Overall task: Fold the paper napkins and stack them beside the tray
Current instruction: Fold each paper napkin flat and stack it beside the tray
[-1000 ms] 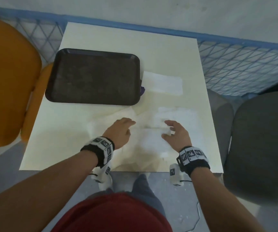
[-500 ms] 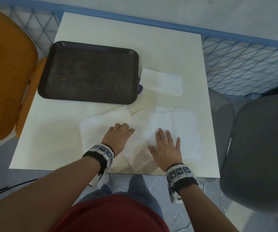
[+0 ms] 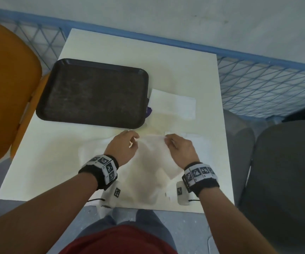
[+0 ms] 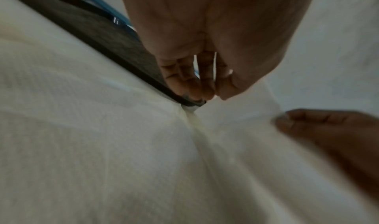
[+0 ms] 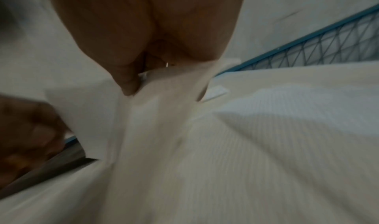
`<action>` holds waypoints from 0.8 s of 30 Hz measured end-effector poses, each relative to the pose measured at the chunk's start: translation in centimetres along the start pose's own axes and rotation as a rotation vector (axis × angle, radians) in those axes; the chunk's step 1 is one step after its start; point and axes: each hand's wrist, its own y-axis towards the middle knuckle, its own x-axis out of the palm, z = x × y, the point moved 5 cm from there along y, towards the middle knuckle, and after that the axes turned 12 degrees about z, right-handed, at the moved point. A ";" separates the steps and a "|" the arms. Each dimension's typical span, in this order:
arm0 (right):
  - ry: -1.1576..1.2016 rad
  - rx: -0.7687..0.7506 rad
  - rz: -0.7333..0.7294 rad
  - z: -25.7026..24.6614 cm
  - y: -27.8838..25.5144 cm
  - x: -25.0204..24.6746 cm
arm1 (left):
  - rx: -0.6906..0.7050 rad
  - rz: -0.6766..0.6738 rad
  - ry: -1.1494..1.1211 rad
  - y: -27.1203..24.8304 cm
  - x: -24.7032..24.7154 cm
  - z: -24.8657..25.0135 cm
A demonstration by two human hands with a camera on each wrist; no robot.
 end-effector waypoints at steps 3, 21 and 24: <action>-0.052 -0.032 0.021 0.7 4.3 -2.9 | -0.107 -0.124 0.249 0.4 2.0 -1.2; -0.435 -0.212 0.009 0.6 25.9 -2.4 | -0.062 -0.043 0.423 1.9 1.6 2.4; -0.385 -0.257 0.124 0.6 25.5 -2.5 | -0.017 0.019 0.362 2.1 -0.2 3.5</action>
